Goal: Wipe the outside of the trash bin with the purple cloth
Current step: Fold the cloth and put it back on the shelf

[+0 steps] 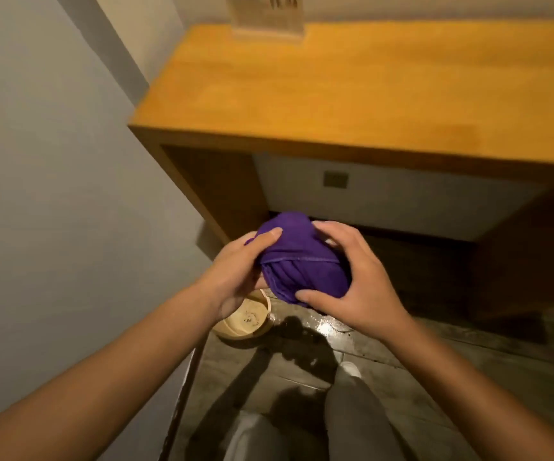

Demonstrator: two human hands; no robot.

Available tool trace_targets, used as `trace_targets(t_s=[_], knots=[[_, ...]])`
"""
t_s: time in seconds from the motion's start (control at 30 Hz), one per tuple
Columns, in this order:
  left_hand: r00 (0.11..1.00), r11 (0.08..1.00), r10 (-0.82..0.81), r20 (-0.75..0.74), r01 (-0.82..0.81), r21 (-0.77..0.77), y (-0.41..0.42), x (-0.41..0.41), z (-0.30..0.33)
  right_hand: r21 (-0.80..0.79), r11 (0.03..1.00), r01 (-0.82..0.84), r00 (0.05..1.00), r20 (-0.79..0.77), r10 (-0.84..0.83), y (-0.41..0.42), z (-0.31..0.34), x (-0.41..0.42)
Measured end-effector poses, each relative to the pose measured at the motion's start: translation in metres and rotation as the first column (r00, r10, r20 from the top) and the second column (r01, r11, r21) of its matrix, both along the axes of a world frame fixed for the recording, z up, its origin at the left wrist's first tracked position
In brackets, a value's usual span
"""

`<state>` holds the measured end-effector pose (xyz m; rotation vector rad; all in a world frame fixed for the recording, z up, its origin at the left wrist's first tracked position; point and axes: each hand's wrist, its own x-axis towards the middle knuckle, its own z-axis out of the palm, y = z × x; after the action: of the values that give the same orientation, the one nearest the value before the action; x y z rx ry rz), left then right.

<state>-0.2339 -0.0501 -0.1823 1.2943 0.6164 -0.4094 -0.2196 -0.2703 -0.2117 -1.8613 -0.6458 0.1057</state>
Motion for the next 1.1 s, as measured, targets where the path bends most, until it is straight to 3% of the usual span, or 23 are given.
trace_targets(t_s=[0.1,0.17,0.27,0.33,0.37,0.47,0.6,0.7,0.83,0.97,1.1], knots=[[0.993,1.0,0.027,0.111,-0.026,-0.013,0.002,-0.002,0.092,0.228,0.961,0.155,0.95,-0.303,-0.082,-0.011,0.082,0.002],[0.986,0.999,0.05,0.159,-0.046,-0.028,0.001,0.002,0.141,0.251,0.927,0.28,0.826,-0.555,-0.099,-0.01,0.12,0.013],[0.97,0.984,0.131,0.205,-0.103,-0.143,-0.002,0.014,0.19,0.331,0.898,0.288,0.495,-0.855,0.156,-0.005,0.15,0.027],[0.956,0.972,0.173,0.238,-0.126,-0.201,-0.002,0.027,0.208,0.504,0.811,0.296,0.334,-0.85,0.407,0.001,0.165,0.036],[0.951,0.971,0.18,0.251,-0.131,-0.199,0.0,0.033,0.212,0.56,0.761,0.328,0.305,-0.825,0.476,0.004,0.172,0.044],[0.951,0.975,0.199,0.237,-0.168,-0.147,0.007,0.054,0.215,0.555,0.723,0.411,0.375,-0.826,0.421,0.013,0.194,0.081],[0.969,0.988,0.144,0.198,-0.151,0.021,0.013,0.083,0.207,0.37,0.849,0.376,0.533,-0.837,0.129,0.031,0.212,0.128],[0.972,0.967,0.137,0.19,-0.172,0.185,0.019,0.112,0.195,0.193,0.899,0.392,0.645,-0.755,-0.12,0.049,0.213,0.156],[0.987,0.926,0.093,0.129,-0.133,0.353,0.049,0.155,0.175,0.101,0.879,0.466,0.673,-0.685,-0.278,0.07,0.197,0.192],[0.989,0.804,-0.038,0.14,-0.053,0.592,0.076,0.195,0.162,-0.162,0.864,0.476,0.734,-0.469,-0.492,0.092,0.181,0.212],[0.982,0.565,-0.159,0.097,0.01,0.825,0.096,0.22,0.154,-0.331,0.791,0.514,0.794,-0.164,-0.585,0.117,0.174,0.224]])
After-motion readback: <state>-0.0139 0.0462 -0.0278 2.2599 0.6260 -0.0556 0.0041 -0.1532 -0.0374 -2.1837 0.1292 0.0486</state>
